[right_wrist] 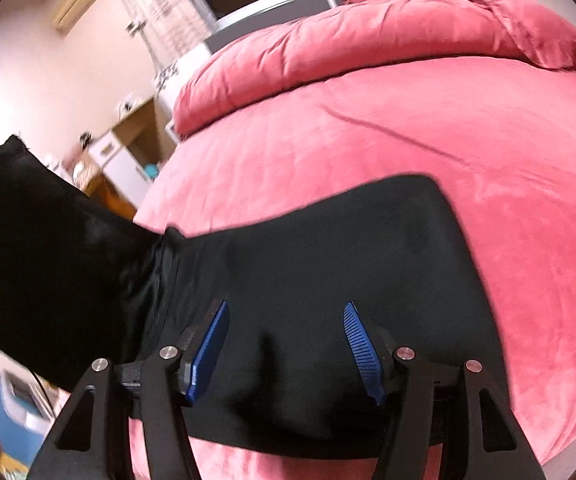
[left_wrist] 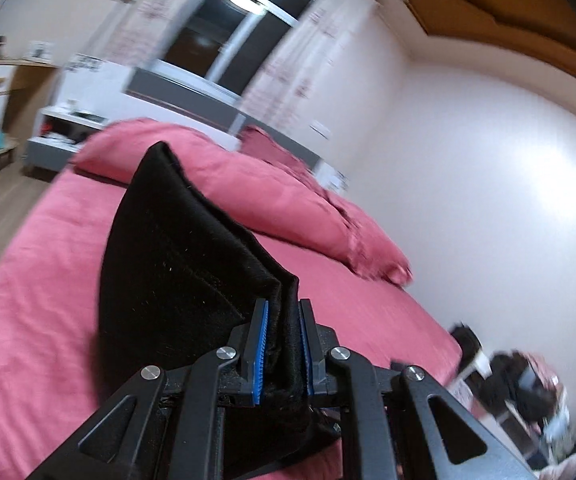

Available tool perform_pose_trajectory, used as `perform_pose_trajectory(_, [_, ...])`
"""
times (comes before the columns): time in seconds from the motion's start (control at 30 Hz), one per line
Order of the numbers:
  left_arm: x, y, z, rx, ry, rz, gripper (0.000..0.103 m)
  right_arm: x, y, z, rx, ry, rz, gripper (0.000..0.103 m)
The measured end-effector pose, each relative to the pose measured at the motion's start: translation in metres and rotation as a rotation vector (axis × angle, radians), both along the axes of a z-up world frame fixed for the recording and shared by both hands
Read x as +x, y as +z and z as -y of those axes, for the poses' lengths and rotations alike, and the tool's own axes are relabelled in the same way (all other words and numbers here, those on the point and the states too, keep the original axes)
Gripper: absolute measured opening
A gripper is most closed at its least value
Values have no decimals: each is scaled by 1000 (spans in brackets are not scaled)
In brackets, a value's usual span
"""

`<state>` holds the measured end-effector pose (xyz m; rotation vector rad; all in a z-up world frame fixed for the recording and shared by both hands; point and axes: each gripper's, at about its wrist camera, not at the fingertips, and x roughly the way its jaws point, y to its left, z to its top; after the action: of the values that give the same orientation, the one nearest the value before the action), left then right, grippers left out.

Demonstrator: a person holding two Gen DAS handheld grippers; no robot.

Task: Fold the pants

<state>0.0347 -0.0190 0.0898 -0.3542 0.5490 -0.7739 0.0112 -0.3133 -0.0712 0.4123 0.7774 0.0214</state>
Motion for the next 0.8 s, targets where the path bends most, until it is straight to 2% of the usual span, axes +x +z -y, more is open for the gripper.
perform_pose_trajectory(0.17, [2,-32,64,55,-128,-65,13,0,14,17,15,-38,38,60])
perform_pose_trajectory(0.4, [4,-94,133,127,-261,-215,13,-5,1,54,152,-180,-3,60])
perform_pose_trajectory(0.43, [5,-103,138,146,-272,-235,14,-6,-1,58,177,-191,-9,60])
perform_pose_trajectory(0.53, [1,-122,145,162,-306,-323,38,-9,-10,66,240,-209,-23,60])
perform_pose_trajectory(0.57, [-3,-124,142,150,-321,-337,39,-10,-11,67,256,-204,-20,60])
perform_pose_trajectory(0.63, [-13,-120,131,123,-348,-313,39,-9,-12,66,274,-182,-12,61])
perform_pose_trajectory(0.7, [-24,-111,110,128,-324,-218,40,-7,-10,59,272,-135,-2,60])
perform_pose_trajectory(0.77, [-27,-102,87,154,-242,-125,40,-5,-9,50,251,-90,3,60])
perform_pose_trajectory(0.8, [-25,-101,76,164,-195,-107,40,-2,-9,43,239,-63,1,60])
